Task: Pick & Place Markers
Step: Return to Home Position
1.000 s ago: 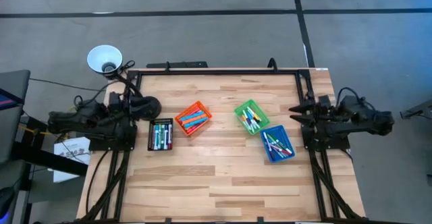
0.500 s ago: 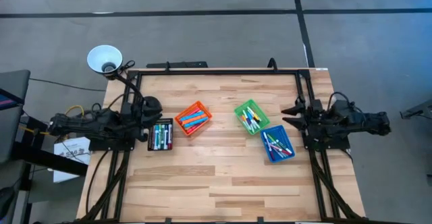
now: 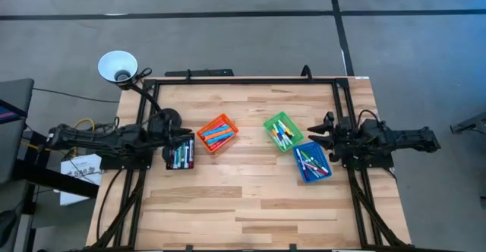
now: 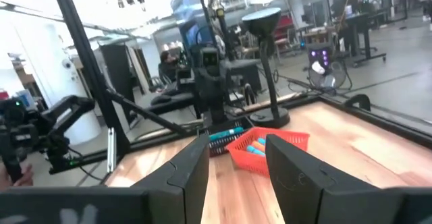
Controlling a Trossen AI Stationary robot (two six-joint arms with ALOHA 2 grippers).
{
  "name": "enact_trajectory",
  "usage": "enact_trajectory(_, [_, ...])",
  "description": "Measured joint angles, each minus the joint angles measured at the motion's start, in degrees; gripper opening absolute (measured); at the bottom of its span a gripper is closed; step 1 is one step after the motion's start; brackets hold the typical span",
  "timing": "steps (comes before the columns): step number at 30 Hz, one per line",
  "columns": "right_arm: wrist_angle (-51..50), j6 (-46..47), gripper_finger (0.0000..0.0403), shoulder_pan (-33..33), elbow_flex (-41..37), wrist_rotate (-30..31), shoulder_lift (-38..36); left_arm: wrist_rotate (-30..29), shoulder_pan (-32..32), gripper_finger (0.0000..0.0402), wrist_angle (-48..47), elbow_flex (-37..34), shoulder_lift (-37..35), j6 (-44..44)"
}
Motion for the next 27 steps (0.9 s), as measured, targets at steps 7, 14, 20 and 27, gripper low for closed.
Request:
enact_trajectory(7, [5.4,0.1,0.0133,0.0,-5.2,-0.9,0.1,0.0,0.0,0.0116,1.2,0.0,6.2,0.0])
enact_trajectory(14, [3.9,1.0,0.0137,0.0,-5.2,-0.8,0.2,-0.2,0.0,0.0116,4.0,0.0,8.8,-0.3])
enact_trajectory(20, [2.4,0.1,0.0137,0.0,-5.3,-0.8,0.2,-0.5,0.0,0.0116,11.7,0.0,7.5,1.3])
enact_trajectory(27, [2.4,0.1,0.0139,0.0,-5.3,-0.8,0.2,-1.6,0.0,0.0116,9.9,0.0,3.5,0.0])
